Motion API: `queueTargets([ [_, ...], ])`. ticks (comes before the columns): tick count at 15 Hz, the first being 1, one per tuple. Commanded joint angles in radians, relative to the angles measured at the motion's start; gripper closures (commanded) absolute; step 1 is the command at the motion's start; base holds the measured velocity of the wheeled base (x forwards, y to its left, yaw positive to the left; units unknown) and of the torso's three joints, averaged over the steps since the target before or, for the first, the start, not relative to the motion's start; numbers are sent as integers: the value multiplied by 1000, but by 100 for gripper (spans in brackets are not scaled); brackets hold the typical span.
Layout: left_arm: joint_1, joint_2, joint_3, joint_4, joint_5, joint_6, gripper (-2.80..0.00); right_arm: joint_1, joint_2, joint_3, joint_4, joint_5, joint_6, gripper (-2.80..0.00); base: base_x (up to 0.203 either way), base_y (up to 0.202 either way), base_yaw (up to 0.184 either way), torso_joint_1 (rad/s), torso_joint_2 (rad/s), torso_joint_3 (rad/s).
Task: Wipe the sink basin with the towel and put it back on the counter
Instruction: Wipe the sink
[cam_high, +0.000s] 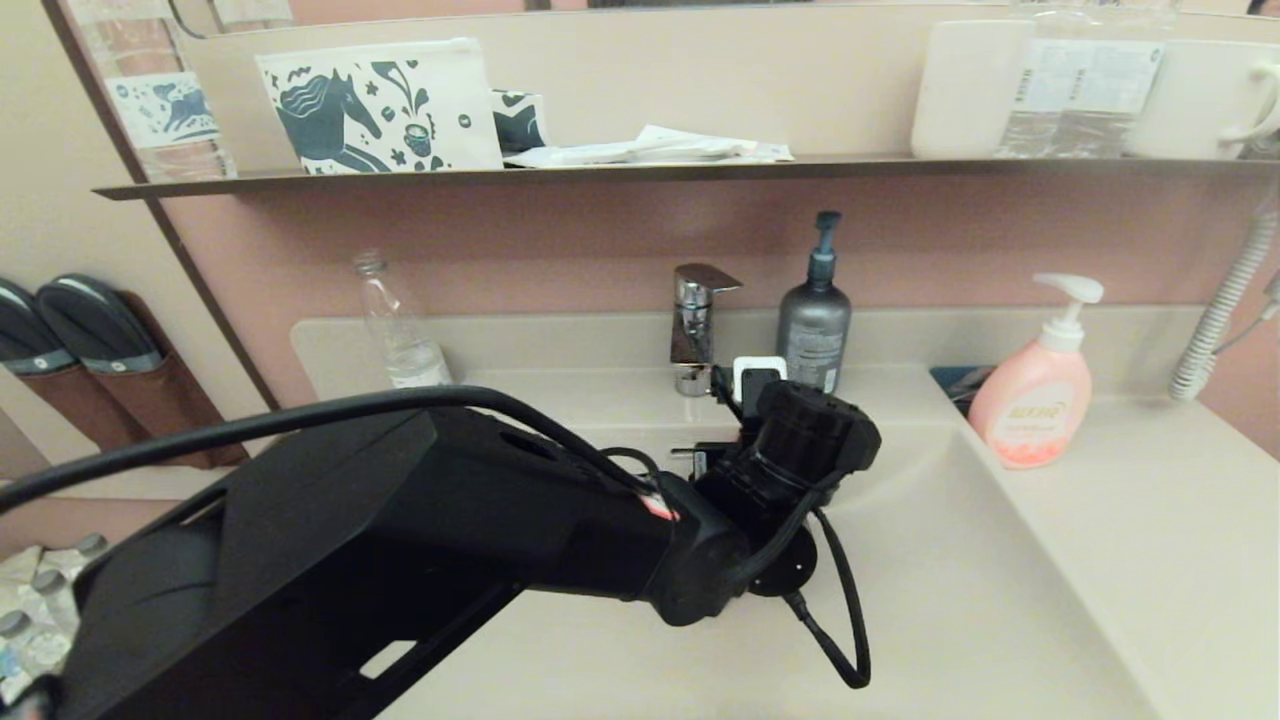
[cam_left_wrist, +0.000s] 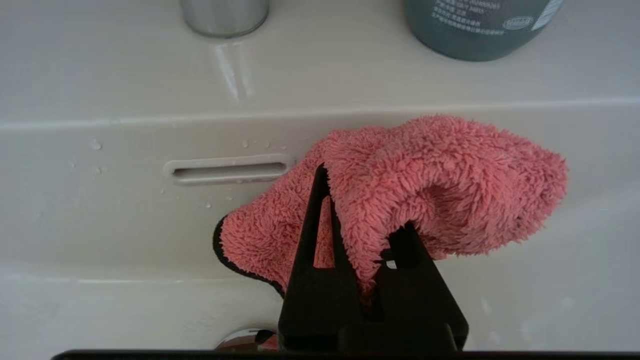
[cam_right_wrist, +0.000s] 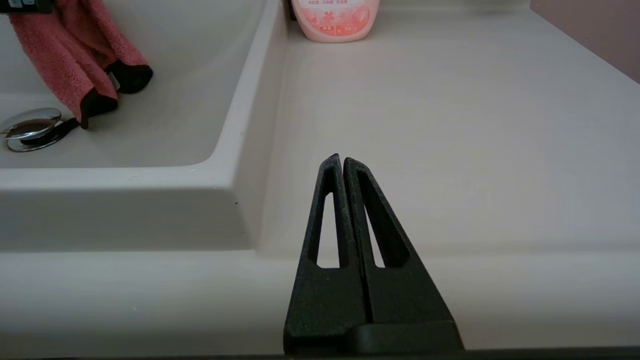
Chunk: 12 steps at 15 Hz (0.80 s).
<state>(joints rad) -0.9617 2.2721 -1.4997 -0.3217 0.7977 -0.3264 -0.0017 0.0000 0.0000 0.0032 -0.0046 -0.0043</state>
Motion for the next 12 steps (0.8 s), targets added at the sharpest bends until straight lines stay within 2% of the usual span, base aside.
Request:
queueTargets([
  [1, 3, 0, 4, -2, 5, 6, 0, 0, 2, 0, 0, 0, 0, 0, 0, 0, 0, 0, 0, 0],
  [4, 14, -16, 36, -2, 5, 34, 0, 0, 2, 0, 0, 0, 0, 0, 0, 0, 0, 0, 0, 0],
  [7, 37, -26, 63, -8, 5, 35, 0, 0, 2, 0, 0, 0, 0, 0, 0, 0, 0, 0, 0, 0],
  [12, 76, -45, 143, -150, 4, 117, 0, 0, 2, 0, 0, 0, 0, 0, 0, 0, 0, 0, 0, 0],
])
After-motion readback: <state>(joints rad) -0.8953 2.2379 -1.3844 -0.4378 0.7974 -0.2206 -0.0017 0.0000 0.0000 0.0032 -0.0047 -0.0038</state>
